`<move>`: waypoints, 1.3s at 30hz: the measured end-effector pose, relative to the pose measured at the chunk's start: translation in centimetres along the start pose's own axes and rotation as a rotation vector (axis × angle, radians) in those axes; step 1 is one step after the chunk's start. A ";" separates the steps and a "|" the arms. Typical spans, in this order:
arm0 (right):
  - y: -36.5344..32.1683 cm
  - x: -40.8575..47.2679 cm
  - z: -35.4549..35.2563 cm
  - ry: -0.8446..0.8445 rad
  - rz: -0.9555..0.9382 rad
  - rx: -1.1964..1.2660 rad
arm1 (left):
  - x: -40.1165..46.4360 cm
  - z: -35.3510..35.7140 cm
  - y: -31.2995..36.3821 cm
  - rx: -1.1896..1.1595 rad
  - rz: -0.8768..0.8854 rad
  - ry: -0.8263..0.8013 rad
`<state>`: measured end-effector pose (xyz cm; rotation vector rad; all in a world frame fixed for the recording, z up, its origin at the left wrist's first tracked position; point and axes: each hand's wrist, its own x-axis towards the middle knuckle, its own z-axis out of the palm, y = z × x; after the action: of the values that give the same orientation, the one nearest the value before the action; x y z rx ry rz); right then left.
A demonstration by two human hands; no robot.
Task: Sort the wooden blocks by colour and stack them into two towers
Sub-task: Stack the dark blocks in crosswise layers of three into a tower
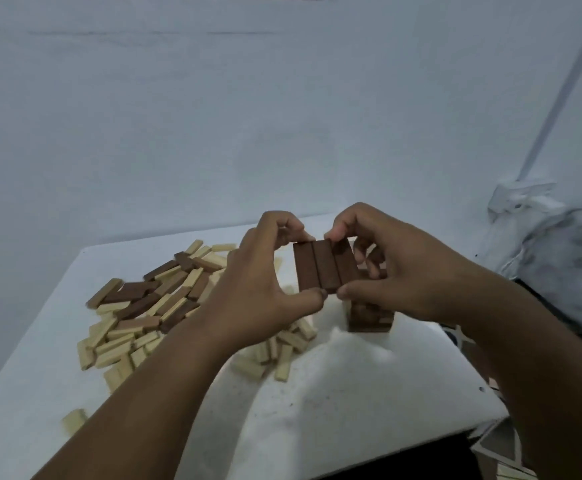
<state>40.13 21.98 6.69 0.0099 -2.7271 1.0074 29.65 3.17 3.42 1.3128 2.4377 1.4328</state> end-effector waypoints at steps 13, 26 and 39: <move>6.2 2.1 -5.2 0.010 0.084 -0.045 | 8.1 5.0 0.9 0.028 -0.048 -0.121; 9.1 2.3 -4.1 -0.022 0.110 -0.075 | 8.6 6.9 -0.5 0.059 -0.087 -0.154; 8.8 2.5 -4.3 -0.055 0.123 -0.104 | 8.7 6.9 -0.9 0.070 -0.069 -0.181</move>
<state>37.91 31.61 4.80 -0.1511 -2.8572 0.9081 26.34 13.69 1.98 1.2947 2.4086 1.1682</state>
